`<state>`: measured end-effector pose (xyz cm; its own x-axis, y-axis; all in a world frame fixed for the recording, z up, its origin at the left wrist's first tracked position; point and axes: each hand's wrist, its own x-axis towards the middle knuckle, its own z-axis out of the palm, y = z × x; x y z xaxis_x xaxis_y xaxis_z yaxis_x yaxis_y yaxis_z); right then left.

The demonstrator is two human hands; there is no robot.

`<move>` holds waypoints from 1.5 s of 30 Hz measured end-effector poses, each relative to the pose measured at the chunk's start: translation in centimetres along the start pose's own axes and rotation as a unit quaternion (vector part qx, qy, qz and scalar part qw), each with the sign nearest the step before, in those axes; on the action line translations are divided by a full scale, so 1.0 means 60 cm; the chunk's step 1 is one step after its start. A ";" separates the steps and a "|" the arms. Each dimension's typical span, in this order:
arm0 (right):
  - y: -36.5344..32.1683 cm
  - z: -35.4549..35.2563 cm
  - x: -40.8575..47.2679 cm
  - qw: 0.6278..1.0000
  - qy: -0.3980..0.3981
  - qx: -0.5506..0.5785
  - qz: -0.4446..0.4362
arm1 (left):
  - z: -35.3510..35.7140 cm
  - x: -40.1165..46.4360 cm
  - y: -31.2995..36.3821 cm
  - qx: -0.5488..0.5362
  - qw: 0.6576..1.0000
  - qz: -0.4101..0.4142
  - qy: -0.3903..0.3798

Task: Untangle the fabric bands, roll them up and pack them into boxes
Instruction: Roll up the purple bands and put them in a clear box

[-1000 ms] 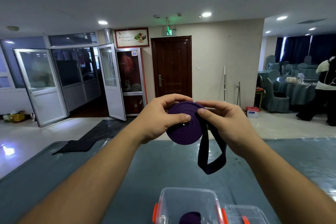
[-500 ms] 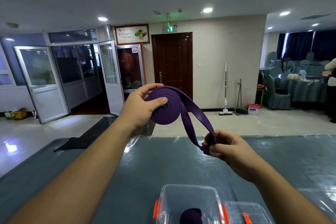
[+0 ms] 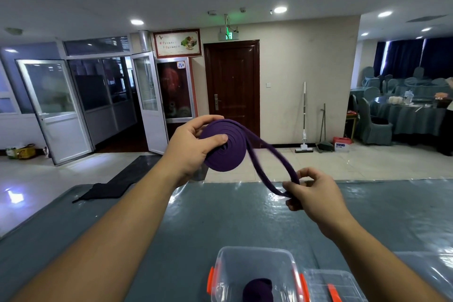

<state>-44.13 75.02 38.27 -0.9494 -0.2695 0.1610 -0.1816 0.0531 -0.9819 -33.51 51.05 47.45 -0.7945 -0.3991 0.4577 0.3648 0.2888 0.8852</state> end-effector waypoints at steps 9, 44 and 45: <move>-0.032 0.009 -0.007 0.990 -0.017 -0.124 -0.059 | 0.007 -0.006 0.005 0.048 0.997 0.011 -0.052; -0.192 0.003 -0.010 0.947 -0.263 -0.120 -0.139 | 0.027 -0.040 0.029 0.090 0.975 -0.036 -0.199; -0.192 0.002 -0.011 0.947 -0.261 -0.127 -0.141 | 0.029 -0.040 0.030 0.092 0.974 -0.043 -0.202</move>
<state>-41.37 74.46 49.47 -0.6108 -0.7420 0.2764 -0.5270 0.1205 -0.8413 -31.82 54.03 47.81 -0.9578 -0.0646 0.2801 0.2254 0.4360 0.8713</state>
